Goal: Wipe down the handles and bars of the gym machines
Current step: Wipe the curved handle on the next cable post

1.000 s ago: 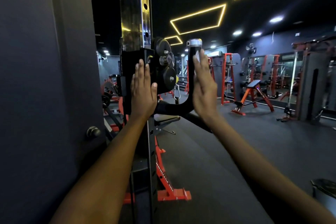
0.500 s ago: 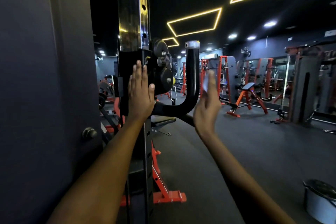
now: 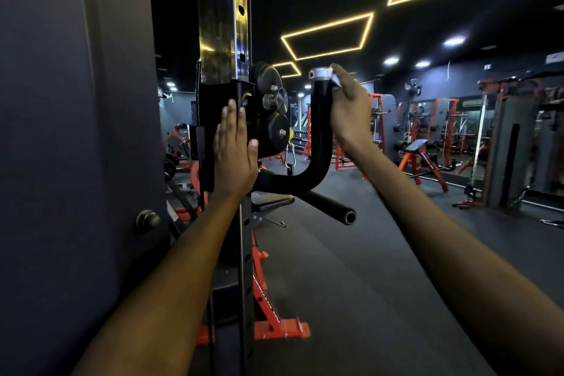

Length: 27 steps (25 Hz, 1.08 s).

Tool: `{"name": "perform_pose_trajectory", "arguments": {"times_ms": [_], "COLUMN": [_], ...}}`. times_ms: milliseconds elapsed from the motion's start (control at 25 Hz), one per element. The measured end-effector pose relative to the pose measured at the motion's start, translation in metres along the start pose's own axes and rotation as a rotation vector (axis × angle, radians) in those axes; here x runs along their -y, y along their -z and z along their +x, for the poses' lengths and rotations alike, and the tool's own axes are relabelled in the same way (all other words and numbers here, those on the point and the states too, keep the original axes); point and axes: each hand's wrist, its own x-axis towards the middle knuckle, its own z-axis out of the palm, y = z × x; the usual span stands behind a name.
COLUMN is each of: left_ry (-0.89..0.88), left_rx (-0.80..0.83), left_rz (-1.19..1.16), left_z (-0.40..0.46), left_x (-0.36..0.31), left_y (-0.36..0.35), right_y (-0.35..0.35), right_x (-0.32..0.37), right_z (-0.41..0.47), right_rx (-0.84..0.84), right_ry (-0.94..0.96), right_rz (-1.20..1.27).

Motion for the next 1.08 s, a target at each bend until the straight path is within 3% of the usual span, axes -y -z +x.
{"name": "perform_pose_trajectory", "arguments": {"times_ms": [80, 200, 360, 480, 720, 880, 960, 1080], "left_ry": [-0.007, -0.012, -0.001, 0.002, 0.019, -0.003, 0.002, -0.009], "left_rx": [-0.001, -0.003, 0.003, 0.011, 0.045, -0.002, 0.010, 0.039], "left_rz": [0.003, 0.008, 0.011, 0.027, 0.166, 0.200, 0.140, 0.052], "left_z": [0.000, -0.001, 0.000, -0.001, -0.002, 0.040, 0.072, 0.083], "left_x": [-0.001, -0.001, 0.000, -0.001, -0.009, -0.013, -0.013, -0.008], "left_y": [0.000, 0.000, 0.000, 0.001, 0.007, 0.019, 0.024, 0.021], "right_y": [-0.005, 0.009, 0.013, -0.002, 0.028, 0.031, 0.027, 0.021], "right_x": [-0.007, -0.051, -0.033, -0.012, -0.066, -0.027, -0.004, -0.022], "right_z": [-0.025, -0.085, -0.031, -0.005, -0.085, -0.034, 0.003, 0.011], "right_rx": [0.026, 0.104, -0.063, 0.079, 0.293, 0.134, 0.156, 0.250], "right_ry": [0.042, -0.007, 0.138, 0.421, 0.477, 0.557, 0.630, 0.687], "right_rz": [-0.092, -0.042, -0.156, -0.264, -0.416, -0.473, -0.524, -0.615]}}
